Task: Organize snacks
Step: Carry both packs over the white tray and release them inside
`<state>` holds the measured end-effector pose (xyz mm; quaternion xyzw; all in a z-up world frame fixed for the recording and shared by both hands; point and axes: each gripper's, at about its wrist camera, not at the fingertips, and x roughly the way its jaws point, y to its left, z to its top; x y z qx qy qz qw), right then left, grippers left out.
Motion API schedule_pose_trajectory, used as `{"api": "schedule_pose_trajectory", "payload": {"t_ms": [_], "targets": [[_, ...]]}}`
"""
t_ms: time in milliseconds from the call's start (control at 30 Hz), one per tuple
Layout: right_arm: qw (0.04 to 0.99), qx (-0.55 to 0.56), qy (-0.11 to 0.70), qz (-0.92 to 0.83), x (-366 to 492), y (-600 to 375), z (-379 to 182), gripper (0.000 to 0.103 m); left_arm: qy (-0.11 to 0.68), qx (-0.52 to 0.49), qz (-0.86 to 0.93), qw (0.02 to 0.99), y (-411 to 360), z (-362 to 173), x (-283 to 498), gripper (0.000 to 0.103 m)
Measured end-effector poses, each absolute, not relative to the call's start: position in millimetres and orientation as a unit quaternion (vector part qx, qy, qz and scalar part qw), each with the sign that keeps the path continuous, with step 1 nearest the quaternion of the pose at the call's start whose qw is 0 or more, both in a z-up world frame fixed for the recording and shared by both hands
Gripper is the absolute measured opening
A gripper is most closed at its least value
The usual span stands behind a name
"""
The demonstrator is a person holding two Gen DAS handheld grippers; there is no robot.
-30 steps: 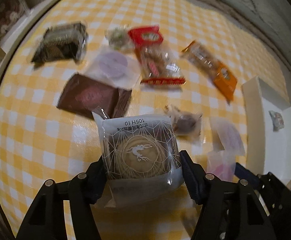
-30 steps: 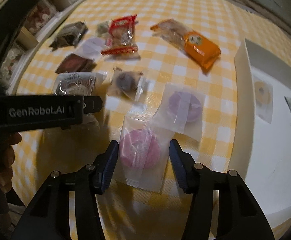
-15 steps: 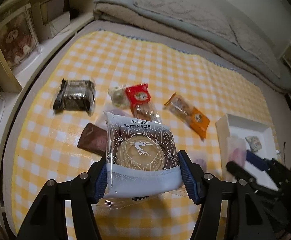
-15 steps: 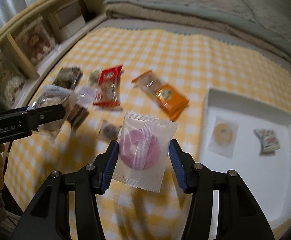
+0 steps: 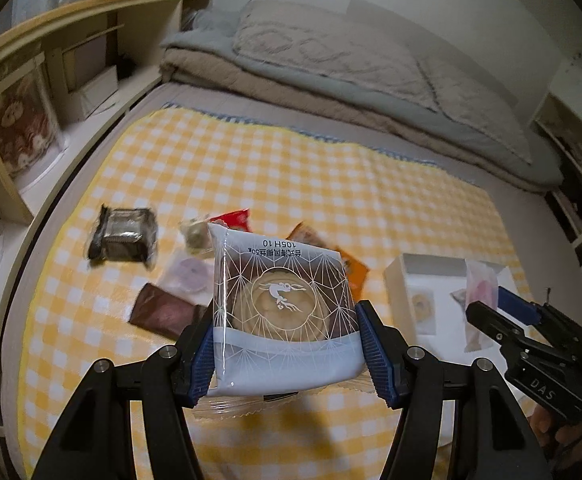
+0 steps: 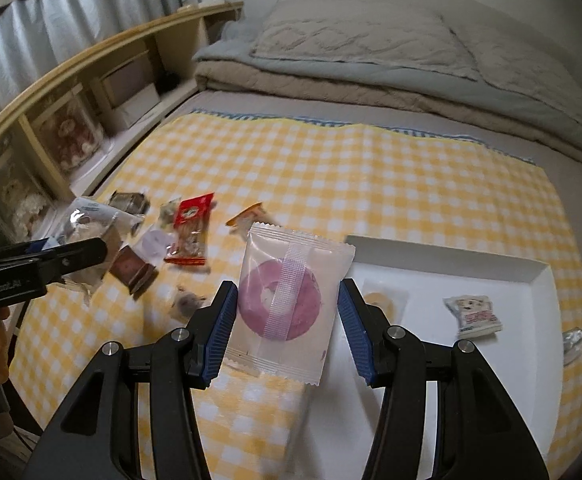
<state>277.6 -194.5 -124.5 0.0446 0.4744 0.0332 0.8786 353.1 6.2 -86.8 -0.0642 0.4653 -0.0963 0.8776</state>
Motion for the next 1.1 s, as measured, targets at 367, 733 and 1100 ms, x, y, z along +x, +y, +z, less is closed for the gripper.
{"api": "schedule_pose_trajectory", "payload": {"t_ms": [367,733,1100], "targets": [[0.887,0.052,0.459,-0.001,253.3,-251.0,-107.4,0.053,0.460,-0.054,-0.153,0.873,-61.3,-86.2,347.5,0.062],[0.879,0.066,0.469,-0.044,223.5,-313.3,-112.8,0.053,0.488,-0.055,-0.207,0.846,-135.5,-114.2,358.8,0.062],[0.861,0.084,0.498,-0.064,209.9,-356.1,-126.4,0.053,0.555,-0.077,-0.219,0.798,-189.0,-174.8,386.2,0.062]]}}
